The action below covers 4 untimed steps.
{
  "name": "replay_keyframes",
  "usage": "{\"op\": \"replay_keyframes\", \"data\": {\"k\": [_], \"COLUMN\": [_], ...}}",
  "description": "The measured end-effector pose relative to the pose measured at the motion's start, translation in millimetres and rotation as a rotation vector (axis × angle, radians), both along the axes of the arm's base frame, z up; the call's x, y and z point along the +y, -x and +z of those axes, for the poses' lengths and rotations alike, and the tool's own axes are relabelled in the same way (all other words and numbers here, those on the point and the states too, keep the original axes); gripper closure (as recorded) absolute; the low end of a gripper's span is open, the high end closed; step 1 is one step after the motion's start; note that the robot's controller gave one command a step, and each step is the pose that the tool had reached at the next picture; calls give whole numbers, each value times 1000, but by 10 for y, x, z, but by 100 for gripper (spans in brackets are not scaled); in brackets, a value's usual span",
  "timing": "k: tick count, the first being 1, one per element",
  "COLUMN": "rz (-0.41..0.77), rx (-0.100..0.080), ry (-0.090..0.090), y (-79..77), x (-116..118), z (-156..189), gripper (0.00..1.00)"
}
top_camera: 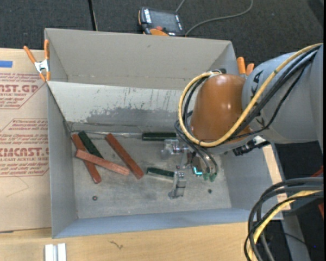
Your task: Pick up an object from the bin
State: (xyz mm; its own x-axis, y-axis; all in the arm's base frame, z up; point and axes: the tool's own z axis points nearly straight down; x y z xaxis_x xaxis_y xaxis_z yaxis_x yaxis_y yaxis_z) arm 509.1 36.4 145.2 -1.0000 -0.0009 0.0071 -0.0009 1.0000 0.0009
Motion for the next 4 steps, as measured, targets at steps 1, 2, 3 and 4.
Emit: {"op": "replay_keyframes", "data": {"k": [1,2,3,4], "rz": [-108,-105,-53,-52], "rx": [-3,-6,-10,-15], "ry": [2,0,3,-1], "y": [-249,-257,-315,-13], "x": [-481,-460,-943,-487], "z": [-795,-749,-752,481], "gripper": [0,100,100,100]}}
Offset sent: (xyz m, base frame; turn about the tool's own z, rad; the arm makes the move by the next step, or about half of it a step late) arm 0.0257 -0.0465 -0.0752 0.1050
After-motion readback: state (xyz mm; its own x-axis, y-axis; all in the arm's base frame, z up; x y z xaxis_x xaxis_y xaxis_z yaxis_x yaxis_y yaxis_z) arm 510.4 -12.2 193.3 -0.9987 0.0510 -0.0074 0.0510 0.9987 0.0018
